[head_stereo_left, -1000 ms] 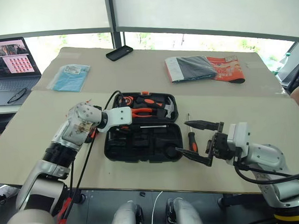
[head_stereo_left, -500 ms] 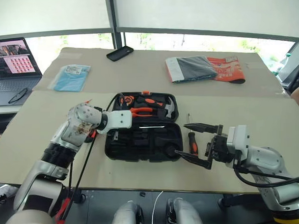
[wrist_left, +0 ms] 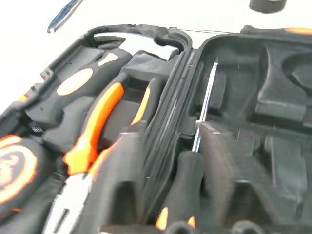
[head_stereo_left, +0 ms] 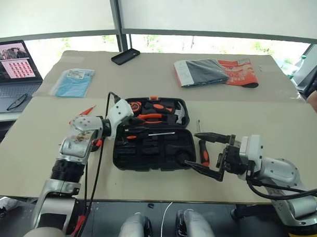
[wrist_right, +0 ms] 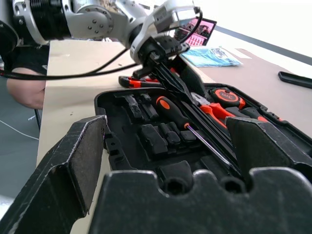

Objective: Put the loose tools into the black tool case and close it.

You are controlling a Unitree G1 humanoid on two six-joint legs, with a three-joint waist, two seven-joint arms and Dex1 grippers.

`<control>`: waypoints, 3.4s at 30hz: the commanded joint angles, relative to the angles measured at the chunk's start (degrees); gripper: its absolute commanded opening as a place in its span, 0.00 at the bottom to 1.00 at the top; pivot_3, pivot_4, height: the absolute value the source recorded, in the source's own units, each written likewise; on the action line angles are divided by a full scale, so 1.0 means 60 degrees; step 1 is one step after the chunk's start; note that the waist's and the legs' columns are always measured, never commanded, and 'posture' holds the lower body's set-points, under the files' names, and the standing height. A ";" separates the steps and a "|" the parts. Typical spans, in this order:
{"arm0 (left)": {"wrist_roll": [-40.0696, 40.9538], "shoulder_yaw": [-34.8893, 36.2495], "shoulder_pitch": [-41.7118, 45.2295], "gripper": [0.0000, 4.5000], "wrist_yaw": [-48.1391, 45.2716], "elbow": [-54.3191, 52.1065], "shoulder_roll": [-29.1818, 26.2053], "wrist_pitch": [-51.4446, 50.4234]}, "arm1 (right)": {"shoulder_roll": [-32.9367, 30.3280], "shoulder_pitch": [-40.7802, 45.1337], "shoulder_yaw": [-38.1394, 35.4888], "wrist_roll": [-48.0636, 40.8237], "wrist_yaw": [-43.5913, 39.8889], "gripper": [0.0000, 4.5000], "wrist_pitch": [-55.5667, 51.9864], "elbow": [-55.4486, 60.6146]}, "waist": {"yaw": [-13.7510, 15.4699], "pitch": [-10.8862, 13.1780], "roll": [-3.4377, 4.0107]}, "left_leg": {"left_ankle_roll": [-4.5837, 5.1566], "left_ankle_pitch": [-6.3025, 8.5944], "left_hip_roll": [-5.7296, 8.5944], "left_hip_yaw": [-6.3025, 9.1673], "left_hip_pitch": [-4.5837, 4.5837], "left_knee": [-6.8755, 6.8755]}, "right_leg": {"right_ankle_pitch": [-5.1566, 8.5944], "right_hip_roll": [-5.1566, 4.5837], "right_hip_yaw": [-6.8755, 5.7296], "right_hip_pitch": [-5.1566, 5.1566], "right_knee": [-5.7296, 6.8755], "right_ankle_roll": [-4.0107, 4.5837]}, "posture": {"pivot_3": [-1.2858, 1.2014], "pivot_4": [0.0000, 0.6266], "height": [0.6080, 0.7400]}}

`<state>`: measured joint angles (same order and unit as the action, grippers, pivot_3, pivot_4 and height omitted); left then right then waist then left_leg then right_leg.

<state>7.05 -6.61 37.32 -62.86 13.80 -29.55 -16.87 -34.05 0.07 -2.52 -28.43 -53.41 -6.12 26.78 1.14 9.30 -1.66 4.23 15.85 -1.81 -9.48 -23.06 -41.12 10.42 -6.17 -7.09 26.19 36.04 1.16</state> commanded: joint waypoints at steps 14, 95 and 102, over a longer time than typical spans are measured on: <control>-0.1404 -0.1637 -0.0637 0.01 0.1041 0.0757 0.0327 0.0595 | -0.0024 -0.0150 -0.0207 -0.0124 0.0177 1.00 -0.0034 0.0356 | -0.0013 -0.0026 0.0032 | 0.0002 0.0003 0.0000 0.0001 0.0032 0.0009 | 0.0000 -0.0014 0.0007 -0.0023 -0.0002 0.0002 | 0.52 0.24 1.00; 0.5148 0.3067 -0.5359 1.00 -0.2257 -0.3980 -0.1080 0.2194 | 0.0246 0.2550 -0.0529 -0.0039 0.5604 0.24 -0.6944 0.1794 | -0.0198 -0.0053 0.0150 | -0.0102 0.0056 -0.0011 -0.0010 0.0004 0.0064 | 0.0016 0.0023 0.0007 0.0024 -0.0048 0.0003 | 0.52 0.24 1.00; 0.4556 0.4340 -0.6187 1.00 -0.1755 -0.2777 -0.1587 0.2711 | -0.1054 0.5230 0.3088 0.1572 0.1007 0.24 -0.4243 -0.0700 | -0.0427 -0.0040 0.0143 | -0.0019 0.0074 -0.0034 -0.0003 0.0038 0.0071 | 0.0019 0.0041 0.0005 0.0020 -0.0040 0.0009 | 0.52 0.24 1.00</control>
<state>34.99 15.88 1.47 -74.06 -3.36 -37.82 -2.33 -39.97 28.37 10.85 -22.77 -40.56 -36.09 26.07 -1.42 9.06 -0.81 4.22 16.23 -2.08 -9.57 -22.81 -40.67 10.54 -5.94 -7.08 26.37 35.82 1.22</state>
